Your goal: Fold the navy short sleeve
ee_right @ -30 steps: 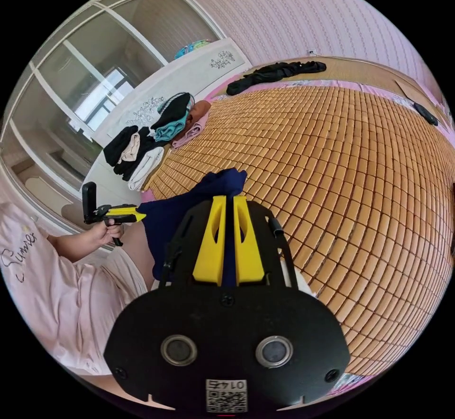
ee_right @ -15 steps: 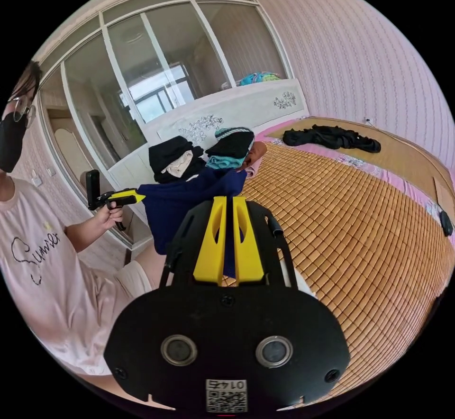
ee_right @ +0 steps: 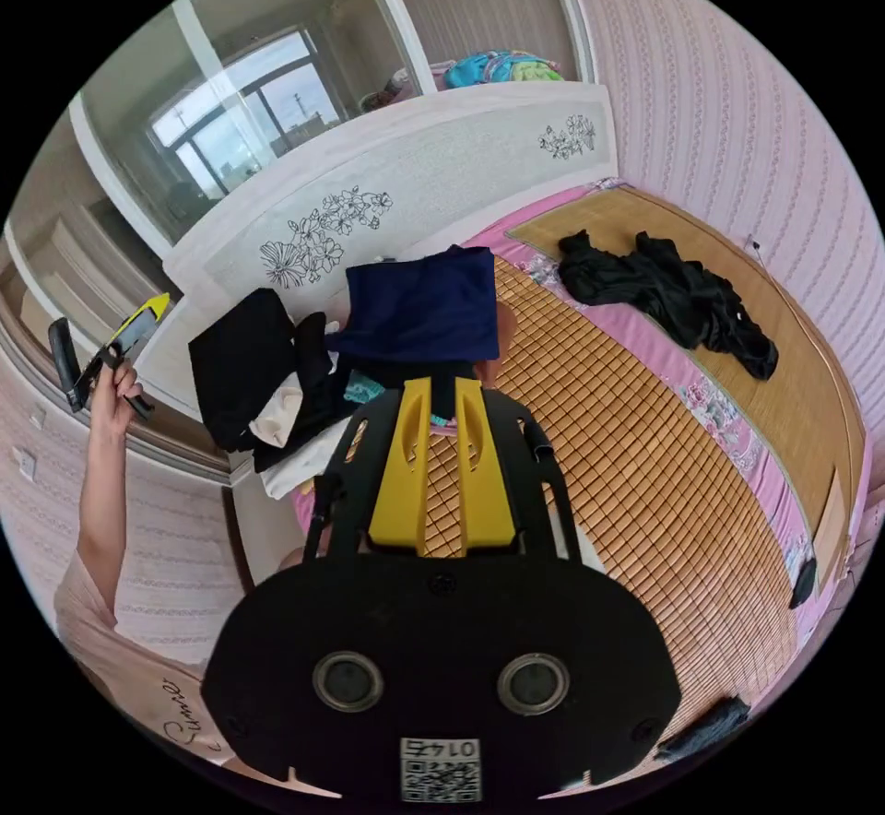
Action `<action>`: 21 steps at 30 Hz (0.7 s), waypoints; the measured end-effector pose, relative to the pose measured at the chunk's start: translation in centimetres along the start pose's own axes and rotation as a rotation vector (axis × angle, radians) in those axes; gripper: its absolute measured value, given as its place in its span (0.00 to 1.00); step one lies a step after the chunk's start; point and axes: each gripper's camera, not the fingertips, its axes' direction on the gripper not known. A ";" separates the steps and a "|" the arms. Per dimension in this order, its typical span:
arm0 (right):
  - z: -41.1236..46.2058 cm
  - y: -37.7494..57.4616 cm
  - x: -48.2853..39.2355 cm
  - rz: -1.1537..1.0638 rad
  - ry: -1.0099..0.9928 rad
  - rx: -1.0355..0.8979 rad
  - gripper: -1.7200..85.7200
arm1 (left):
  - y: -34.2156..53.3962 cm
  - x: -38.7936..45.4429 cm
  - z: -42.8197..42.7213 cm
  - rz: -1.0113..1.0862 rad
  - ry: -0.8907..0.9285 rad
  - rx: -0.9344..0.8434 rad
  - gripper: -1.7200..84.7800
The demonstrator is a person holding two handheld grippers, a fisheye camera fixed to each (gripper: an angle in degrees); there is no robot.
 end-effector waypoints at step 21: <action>-16.5 71.3 -15.0 0.870 0.685 0.023 0.01 | 34.8 39.5 -11.2 0.784 0.711 0.041 0.07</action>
